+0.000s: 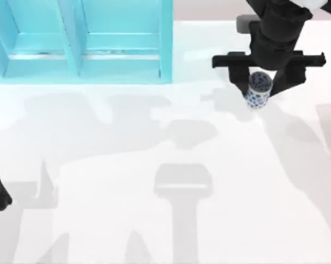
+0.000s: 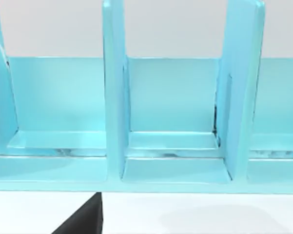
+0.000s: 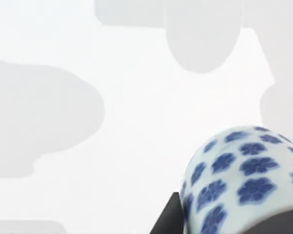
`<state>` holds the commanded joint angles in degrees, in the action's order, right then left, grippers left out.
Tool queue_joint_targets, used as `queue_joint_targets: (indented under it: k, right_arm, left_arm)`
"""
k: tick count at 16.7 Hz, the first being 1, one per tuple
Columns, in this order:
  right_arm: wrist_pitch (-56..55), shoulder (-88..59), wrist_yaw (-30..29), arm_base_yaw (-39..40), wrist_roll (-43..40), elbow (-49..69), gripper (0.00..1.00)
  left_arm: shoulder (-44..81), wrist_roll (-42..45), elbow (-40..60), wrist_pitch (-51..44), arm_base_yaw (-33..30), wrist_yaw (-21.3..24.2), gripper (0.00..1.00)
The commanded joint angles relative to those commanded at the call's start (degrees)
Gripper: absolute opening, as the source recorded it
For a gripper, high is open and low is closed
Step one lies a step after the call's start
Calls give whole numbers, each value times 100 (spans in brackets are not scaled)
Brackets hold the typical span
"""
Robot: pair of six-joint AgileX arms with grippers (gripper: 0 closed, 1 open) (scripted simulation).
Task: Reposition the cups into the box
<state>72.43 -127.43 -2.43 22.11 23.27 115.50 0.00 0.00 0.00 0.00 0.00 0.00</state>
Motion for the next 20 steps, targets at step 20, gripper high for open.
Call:
queue_joint_targets:
  k: [20]
  right_arm:
    - [453,2124,381,-4133,-4157,-1820,0]
  left_arm:
    - [0,0,0,0,0,0,100]
